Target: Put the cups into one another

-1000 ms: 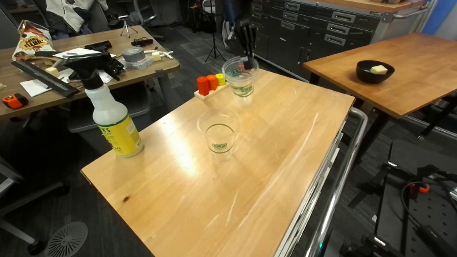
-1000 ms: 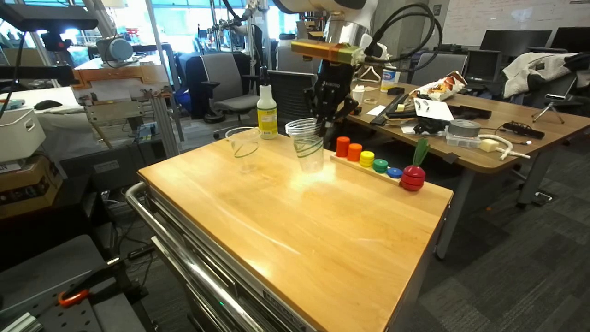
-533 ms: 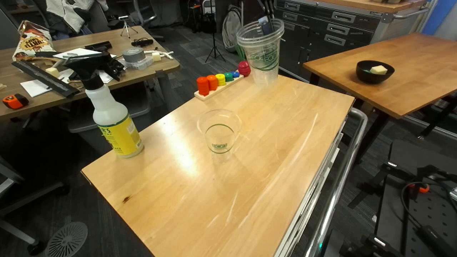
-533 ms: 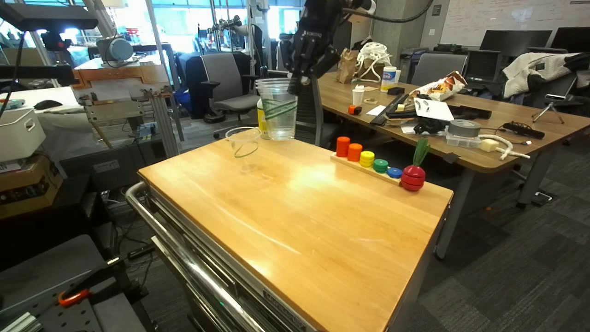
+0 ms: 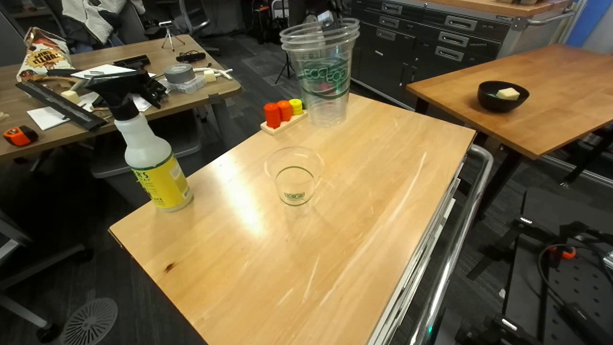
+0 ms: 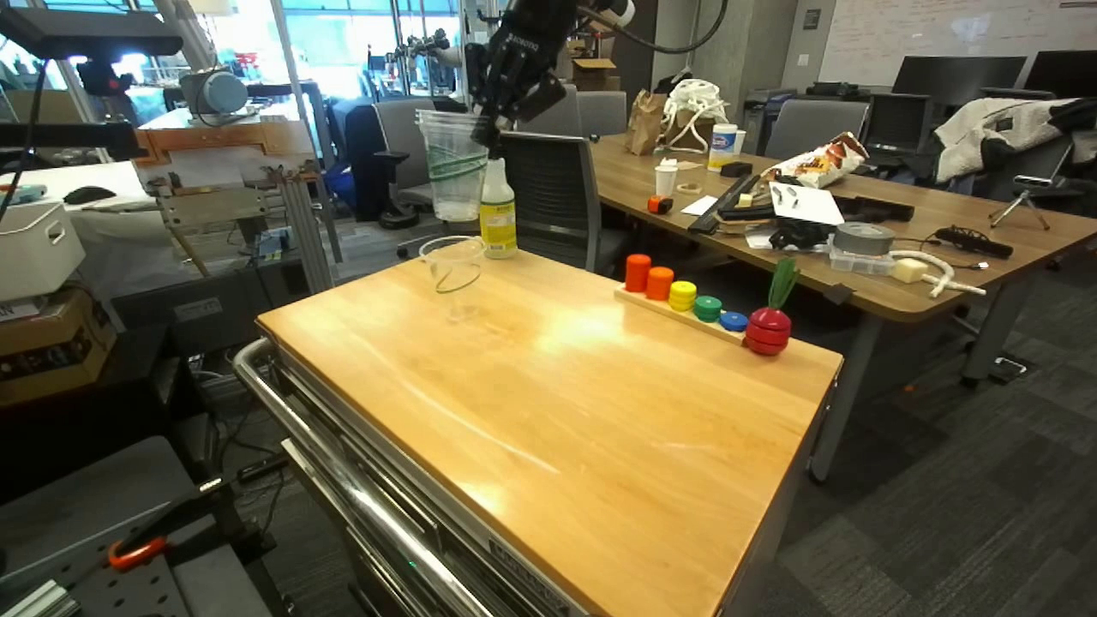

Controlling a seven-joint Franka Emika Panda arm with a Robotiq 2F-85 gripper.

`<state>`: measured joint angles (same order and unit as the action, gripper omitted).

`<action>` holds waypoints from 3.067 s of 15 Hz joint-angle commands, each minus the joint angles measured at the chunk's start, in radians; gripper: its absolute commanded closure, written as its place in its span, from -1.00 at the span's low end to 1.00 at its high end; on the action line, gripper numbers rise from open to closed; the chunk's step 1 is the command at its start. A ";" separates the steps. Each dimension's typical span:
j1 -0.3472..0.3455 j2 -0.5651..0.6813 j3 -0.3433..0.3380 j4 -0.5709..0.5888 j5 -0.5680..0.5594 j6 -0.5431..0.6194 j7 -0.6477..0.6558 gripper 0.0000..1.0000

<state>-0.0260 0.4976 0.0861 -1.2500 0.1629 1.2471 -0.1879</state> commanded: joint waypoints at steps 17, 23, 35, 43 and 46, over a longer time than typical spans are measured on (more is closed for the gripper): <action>0.045 -0.057 0.019 -0.229 -0.002 0.331 -0.139 0.95; 0.047 -0.058 0.021 -0.285 -0.006 0.318 -0.168 0.95; 0.059 -0.059 0.036 -0.382 -0.016 0.512 -0.176 0.30; 0.053 -0.110 0.028 -0.390 -0.068 0.575 -0.194 -0.64; 0.073 -0.131 -0.001 -0.360 -0.159 0.542 -0.107 -1.00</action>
<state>0.0274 0.4199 0.1126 -1.5992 0.0780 1.7934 -0.3583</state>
